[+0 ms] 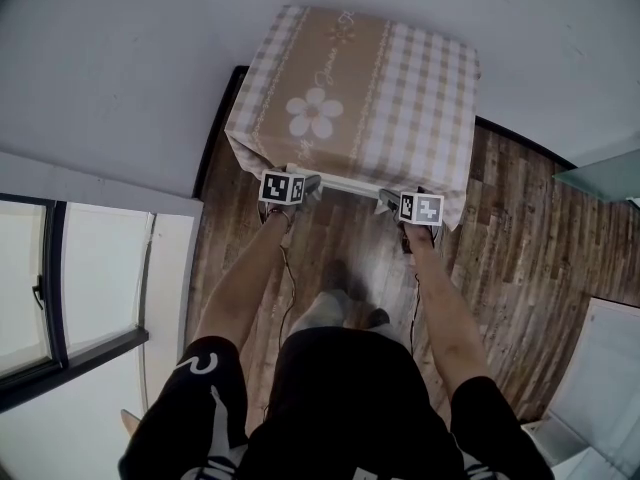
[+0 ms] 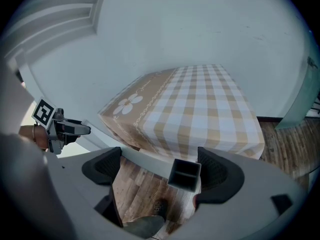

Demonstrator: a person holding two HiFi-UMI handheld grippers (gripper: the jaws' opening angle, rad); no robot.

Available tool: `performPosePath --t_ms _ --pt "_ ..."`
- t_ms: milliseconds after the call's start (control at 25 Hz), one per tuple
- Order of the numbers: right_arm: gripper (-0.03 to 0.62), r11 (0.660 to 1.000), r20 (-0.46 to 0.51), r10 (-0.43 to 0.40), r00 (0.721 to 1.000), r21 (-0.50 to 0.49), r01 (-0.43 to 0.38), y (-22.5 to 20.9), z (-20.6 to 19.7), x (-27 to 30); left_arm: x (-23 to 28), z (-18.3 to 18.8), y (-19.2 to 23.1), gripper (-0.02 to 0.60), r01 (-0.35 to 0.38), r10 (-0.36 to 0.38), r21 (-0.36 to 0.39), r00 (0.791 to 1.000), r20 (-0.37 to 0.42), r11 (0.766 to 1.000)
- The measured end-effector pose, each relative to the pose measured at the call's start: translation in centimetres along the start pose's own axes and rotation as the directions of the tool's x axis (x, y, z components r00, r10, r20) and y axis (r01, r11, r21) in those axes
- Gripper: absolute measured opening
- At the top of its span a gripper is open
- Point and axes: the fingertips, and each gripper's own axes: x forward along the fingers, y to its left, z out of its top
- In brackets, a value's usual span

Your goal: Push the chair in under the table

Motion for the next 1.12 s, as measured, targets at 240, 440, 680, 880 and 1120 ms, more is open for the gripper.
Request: performPosePath --t_ms 240,440,680,880,1120 --pt "0.494 1.000 0.006 -0.007 1.000 0.010 0.007 -0.2 1.1 0.9 0.9 1.3 0.7 0.403 0.013 -0.013 0.009 1.000 0.001 1.000" --pt "0.494 1.000 0.012 -0.011 1.000 0.019 0.011 -0.3 2.1 1.5 1.5 2.6 1.3 0.403 0.024 -0.024 0.019 1.000 0.002 1.000" --pt "0.494 1.000 0.008 -0.013 1.000 0.026 0.012 -0.4 3.2 2.2 2.3 3.7 1.8 0.403 0.030 -0.030 0.026 1.000 0.000 0.999" --pt "0.494 0.999 0.012 -0.017 1.000 0.032 0.017 -0.5 3.7 2.6 2.6 4.5 2.2 0.403 0.034 -0.034 0.032 0.999 -0.002 0.999" --pt "0.494 0.999 0.008 -0.023 1.000 0.038 0.023 -0.8 4.4 3.1 3.2 5.2 2.4 0.403 0.038 -0.038 0.033 0.999 -0.002 0.999"
